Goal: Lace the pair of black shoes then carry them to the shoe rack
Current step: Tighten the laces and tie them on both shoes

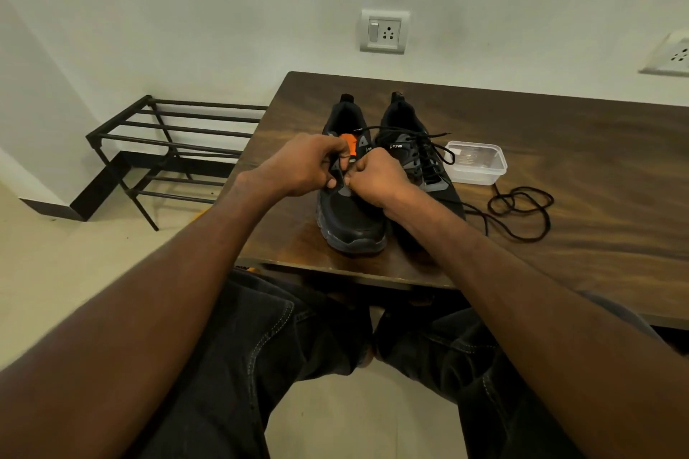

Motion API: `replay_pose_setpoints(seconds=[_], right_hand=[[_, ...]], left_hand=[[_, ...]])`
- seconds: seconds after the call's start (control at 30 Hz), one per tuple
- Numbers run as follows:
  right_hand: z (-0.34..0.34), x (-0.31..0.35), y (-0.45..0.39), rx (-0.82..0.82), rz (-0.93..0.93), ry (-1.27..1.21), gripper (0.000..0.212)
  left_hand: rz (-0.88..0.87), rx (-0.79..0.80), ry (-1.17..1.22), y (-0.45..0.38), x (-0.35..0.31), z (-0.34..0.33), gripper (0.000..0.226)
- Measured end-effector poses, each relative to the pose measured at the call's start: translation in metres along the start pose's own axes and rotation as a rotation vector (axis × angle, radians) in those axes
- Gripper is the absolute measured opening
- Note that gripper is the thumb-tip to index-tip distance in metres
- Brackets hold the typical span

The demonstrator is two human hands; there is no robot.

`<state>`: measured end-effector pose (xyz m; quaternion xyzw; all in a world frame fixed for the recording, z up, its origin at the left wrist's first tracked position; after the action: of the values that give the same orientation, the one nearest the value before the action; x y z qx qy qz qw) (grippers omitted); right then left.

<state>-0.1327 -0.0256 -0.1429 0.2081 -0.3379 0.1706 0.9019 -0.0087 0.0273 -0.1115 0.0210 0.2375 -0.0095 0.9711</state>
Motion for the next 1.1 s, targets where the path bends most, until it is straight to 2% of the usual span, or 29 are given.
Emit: replay_pose_setpoints(seconds=[0.1, 0.27, 0.37, 0.5, 0.57, 0.67, 0.8, 0.9, 0.97, 1.03, 1.1], right_hand=[[0.007, -0.001, 0.002, 0.090, 0.024, -0.029, 0.013], [0.004, 0.011, 0.004, 0.012, 0.160, 0.386, 0.018], [0.005, 0.009, 0.004, -0.002, 0.147, 0.315, 0.012], [0.017, 0.007, 0.008, 0.057, 0.158, 0.089, 0.018], [0.019, 0.006, 0.012, 0.123, 0.142, 0.026, 0.024], [0.020, 0.005, 0.014, 0.145, 0.142, 0.051, 0.031], [0.022, 0.004, 0.015, 0.092, 0.191, 0.172, 0.034], [0.023, 0.001, 0.016, 0.076, 0.189, 0.212, 0.032], [0.026, -0.001, 0.017, 0.054, 0.166, 0.232, 0.030], [0.026, -0.001, 0.019, 0.058, 0.163, 0.249, 0.031], [0.023, 0.002, 0.021, 0.070, 0.183, 0.283, 0.032]], left_hand=[[-0.010, 0.009, 0.012, 0.000, 0.001, -0.001, 0.033], [-0.031, 0.046, 0.098, 0.002, 0.007, -0.002, 0.039], [0.039, 0.040, 0.198, 0.006, 0.012, 0.003, 0.044], [0.029, 0.043, 0.138, 0.014, 0.008, -0.001, 0.013], [0.003, 0.009, 0.107, 0.014, 0.005, -0.002, 0.009], [-0.020, -0.015, 0.096, 0.014, 0.001, -0.001, 0.010], [-0.001, -0.020, 0.125, 0.016, -0.001, 0.004, 0.007], [-0.037, -0.182, 0.421, 0.019, 0.001, 0.027, 0.005], [-0.079, -0.201, 0.603, 0.021, -0.001, 0.034, 0.006], [-0.050, -0.167, 0.583, 0.020, -0.003, 0.027, 0.003], [0.045, -0.128, 0.395, 0.014, 0.000, 0.013, 0.005]])
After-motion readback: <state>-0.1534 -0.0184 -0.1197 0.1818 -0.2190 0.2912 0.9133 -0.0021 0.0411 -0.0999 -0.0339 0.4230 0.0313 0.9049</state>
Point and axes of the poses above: each hand's wrist, its own y-axis away from the middle knuckle, its own z-axis out of the back of the hand, x = y × z, the point moved 6 cm from there along -y, towards the middle knuckle, and after that the axes turned 6 degrees about x, right-handed, at the moved point
